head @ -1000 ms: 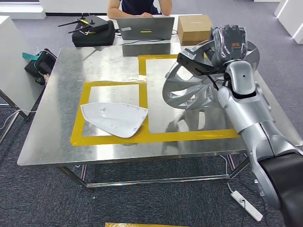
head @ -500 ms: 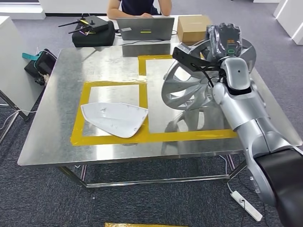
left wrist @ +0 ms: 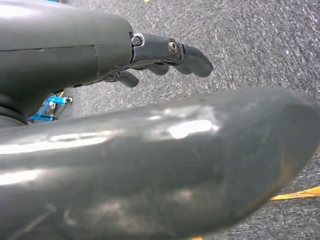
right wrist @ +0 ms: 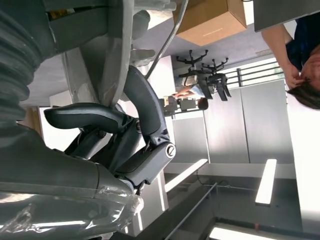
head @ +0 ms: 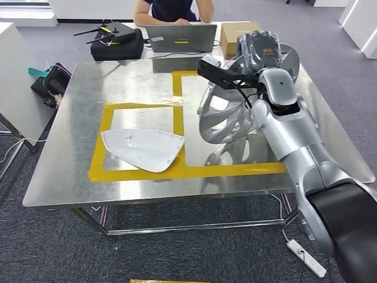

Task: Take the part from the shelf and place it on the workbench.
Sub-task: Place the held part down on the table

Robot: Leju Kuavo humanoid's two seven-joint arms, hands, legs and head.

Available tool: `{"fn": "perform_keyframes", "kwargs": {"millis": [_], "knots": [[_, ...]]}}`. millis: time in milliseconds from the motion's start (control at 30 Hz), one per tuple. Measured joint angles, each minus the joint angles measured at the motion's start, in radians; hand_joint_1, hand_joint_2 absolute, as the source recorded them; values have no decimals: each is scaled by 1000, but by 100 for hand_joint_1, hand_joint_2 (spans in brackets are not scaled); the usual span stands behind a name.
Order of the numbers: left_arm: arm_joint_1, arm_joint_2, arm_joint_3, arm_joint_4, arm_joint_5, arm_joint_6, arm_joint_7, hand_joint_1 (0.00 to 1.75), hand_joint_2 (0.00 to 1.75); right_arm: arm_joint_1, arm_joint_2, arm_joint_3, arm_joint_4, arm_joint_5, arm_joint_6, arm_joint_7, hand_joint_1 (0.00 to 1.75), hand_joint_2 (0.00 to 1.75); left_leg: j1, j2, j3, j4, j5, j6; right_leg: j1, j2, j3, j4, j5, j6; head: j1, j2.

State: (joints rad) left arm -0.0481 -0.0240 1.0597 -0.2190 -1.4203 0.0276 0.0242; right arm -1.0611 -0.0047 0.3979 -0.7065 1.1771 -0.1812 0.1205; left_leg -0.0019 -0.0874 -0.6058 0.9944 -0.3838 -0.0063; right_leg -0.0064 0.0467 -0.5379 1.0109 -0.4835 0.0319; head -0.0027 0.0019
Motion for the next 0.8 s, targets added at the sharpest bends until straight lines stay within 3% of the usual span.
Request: {"fn": "perform_keyframes", "kwargs": {"millis": [800], "knots": [[2, -14, 0, 0, -10, 9, -1, 0, 0, -1, -3, 23, -3, -8, 12, 20, 175, 175, 3, 0, 11, 0, -9, 2, 3, 0, 15, -9, -4, 0, 0, 0]]}}
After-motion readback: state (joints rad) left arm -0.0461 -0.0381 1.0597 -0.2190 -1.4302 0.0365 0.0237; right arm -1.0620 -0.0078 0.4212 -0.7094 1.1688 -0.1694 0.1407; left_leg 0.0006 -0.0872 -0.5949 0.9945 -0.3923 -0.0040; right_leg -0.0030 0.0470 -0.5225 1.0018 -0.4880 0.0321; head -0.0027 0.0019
